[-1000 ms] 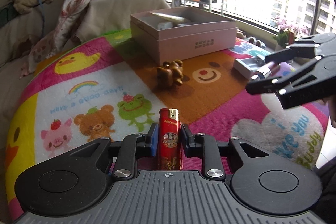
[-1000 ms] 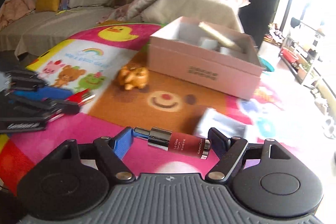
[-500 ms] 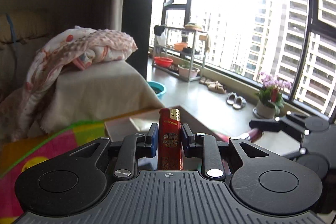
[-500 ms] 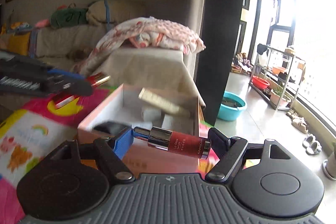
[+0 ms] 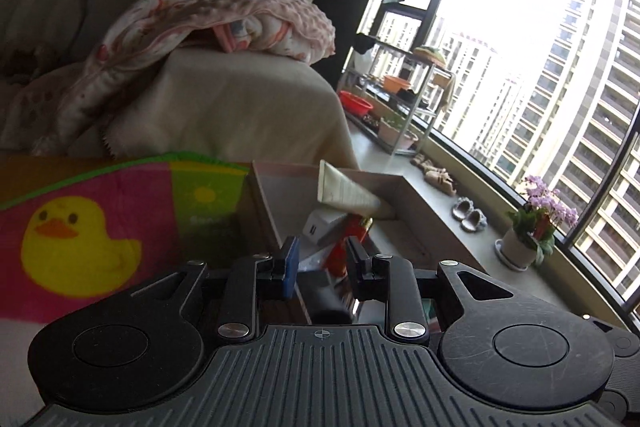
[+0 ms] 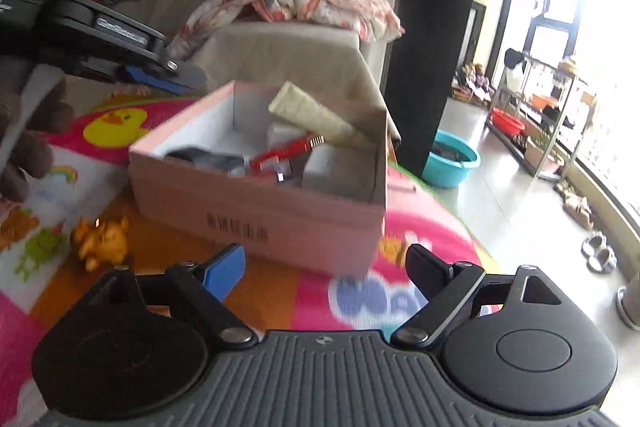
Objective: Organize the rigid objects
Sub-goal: 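Carry the lighter and lipstick over the pink box and open both grippers, then grasp the brown wooden toy dog with the left gripper and lift it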
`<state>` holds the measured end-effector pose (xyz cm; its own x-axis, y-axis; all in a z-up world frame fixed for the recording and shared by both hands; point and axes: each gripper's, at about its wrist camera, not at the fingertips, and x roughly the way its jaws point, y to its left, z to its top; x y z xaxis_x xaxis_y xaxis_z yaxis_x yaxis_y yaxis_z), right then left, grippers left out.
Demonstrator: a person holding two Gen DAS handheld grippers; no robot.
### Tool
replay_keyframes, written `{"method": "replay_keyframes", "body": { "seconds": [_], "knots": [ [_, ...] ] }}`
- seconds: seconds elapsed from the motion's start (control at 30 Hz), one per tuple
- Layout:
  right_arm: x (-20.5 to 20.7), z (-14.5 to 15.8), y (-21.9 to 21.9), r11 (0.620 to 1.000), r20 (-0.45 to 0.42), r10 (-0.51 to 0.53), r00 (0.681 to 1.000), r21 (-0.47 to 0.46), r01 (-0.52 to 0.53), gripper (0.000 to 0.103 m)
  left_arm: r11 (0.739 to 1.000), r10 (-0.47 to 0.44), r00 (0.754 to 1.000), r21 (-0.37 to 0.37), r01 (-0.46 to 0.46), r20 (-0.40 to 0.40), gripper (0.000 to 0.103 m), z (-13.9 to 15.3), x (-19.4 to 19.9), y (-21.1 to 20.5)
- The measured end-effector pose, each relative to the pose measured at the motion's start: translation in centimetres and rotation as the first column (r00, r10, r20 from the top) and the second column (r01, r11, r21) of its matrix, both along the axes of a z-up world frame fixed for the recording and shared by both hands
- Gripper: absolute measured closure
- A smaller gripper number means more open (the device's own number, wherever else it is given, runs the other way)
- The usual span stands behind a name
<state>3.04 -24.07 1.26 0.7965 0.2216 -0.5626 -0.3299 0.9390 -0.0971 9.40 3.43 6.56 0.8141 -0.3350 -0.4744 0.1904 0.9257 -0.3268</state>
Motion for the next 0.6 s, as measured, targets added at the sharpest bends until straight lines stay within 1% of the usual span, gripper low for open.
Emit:
{"method": "replay_keyframes", "body": {
  "seconds": [0.07,0.17,0.3,0.37,0.43,0.5,0.57,0.6],
  "knots": [
    [-1.5,-1.2,-1.3,0.999,-0.050,-0.043,0.998,0.018,0.044,0.015,0.999,0.018,1.000,-0.029,-0.018,-0.012,0.075,-0.8,-2.7,1.1],
    [-2.9,-1.9,-3.1,0.990,-0.098,-0.117,0.988,0.064,0.124,0.015,0.998,0.038,0.998,-0.050,-0.040,-0.042,0.075,-2.4,-6.1,2.6],
    [-3.6,-2.0,-4.6,0.970,-0.121,-0.197,0.973,0.121,0.211,0.015,0.996,0.031,0.994,-0.083,-0.040,-0.106,0.075,-4.1,-8.6,3.9],
    [-3.3,-2.1,-4.9,0.964,-0.167,-0.187,0.968,0.157,0.213,0.015,0.995,0.041,0.992,-0.087,-0.051,-0.116,0.075,-4.4,-9.4,4.3],
    [-3.0,-2.3,-4.6,0.956,-0.228,-0.145,0.963,0.219,0.196,0.014,0.994,0.058,0.992,-0.089,-0.068,-0.112,0.075,-4.4,-10.0,4.6],
    [-3.3,-2.3,-3.4,0.959,-0.226,-0.111,0.968,0.231,0.164,0.012,0.993,0.073,0.991,-0.079,-0.083,-0.114,0.075,-4.4,-10.0,4.8],
    [-3.7,-2.2,-1.7,0.968,-0.207,-0.065,0.976,0.223,0.112,0.012,0.995,0.086,0.988,-0.037,-0.091,-0.128,0.075,-4.4,-10.1,4.5],
    [-3.8,-2.2,-0.9,0.971,-0.212,-0.032,0.977,0.226,0.081,0.011,0.996,0.088,0.987,-0.014,-0.091,-0.134,0.075,-4.4,-10.1,4.3]
  ]
}}
